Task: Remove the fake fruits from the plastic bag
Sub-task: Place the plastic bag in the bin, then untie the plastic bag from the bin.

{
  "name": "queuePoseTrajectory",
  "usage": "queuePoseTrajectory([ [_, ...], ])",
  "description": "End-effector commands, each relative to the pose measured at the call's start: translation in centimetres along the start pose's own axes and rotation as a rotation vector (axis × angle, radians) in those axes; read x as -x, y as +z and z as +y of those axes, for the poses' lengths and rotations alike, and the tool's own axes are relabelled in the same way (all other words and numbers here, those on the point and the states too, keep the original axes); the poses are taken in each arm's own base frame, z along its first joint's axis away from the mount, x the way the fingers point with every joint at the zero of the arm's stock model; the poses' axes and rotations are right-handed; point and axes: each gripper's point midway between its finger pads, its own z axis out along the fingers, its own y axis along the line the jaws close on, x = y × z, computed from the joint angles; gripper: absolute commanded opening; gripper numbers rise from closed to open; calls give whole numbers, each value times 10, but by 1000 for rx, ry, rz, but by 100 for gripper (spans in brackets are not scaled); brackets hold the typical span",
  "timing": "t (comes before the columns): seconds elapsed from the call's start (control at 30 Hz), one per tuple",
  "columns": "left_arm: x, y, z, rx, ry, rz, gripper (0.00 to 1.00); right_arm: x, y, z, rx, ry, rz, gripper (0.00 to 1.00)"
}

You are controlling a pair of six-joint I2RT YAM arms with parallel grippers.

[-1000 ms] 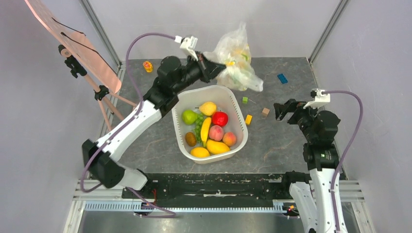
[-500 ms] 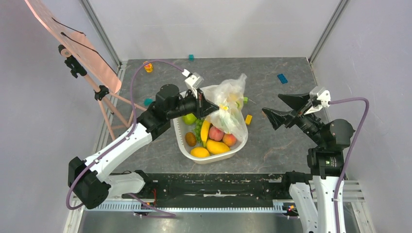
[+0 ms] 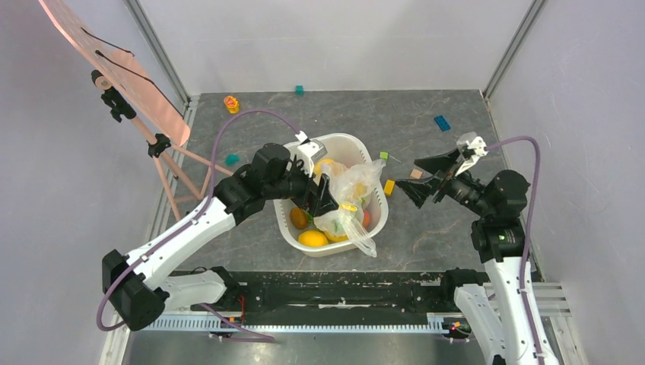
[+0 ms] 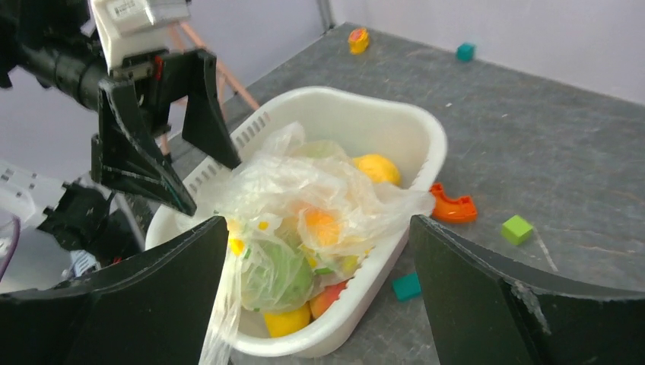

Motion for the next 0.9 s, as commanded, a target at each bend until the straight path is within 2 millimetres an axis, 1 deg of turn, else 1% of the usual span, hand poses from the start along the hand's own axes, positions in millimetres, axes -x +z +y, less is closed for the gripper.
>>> queuePoseTrajectory([
  [0.0,25,-29,-9,26,48,-67,92,-21,13,6,16,-16,76,93],
  [0.1,28,-40,1,105,27,-87,98,-37,25,10,19,-14,148,92],
  [0.2,26,-47,6,151,-8,-96,98,-48,37,15,14,9,198,90],
  [0.27,22,-52,3,134,-6,-104,98,-52,45,24,33,4,217,89],
  [0.37,14,-58,-10,52,53,-141,97,-53,58,38,53,-41,242,88],
  [0.4,8,-58,-15,16,73,-144,95,-49,61,44,75,-89,244,86],
  [0.43,4,-59,-19,-13,99,-163,94,-47,64,45,74,-125,255,86],
  [0.47,3,-60,-22,-34,118,-187,93,-41,66,47,88,-204,248,86],
  [0.53,-1,-62,-25,-60,171,-245,92,-33,69,53,166,-352,211,87],
  [0.63,0,-65,-28,-78,254,-310,94,-31,70,60,280,-592,140,91],
  [0.7,-3,-63,-28,-76,315,-310,95,-37,70,61,334,-712,126,98],
  [0.73,-5,-61,-27,-69,347,-307,96,-40,72,61,355,-769,128,98],
  [0.8,-10,-54,-27,-74,438,-294,97,-52,74,62,436,-847,176,98],
  [0.87,-9,-48,-22,-47,465,-291,98,-60,78,63,517,-880,237,98],
])
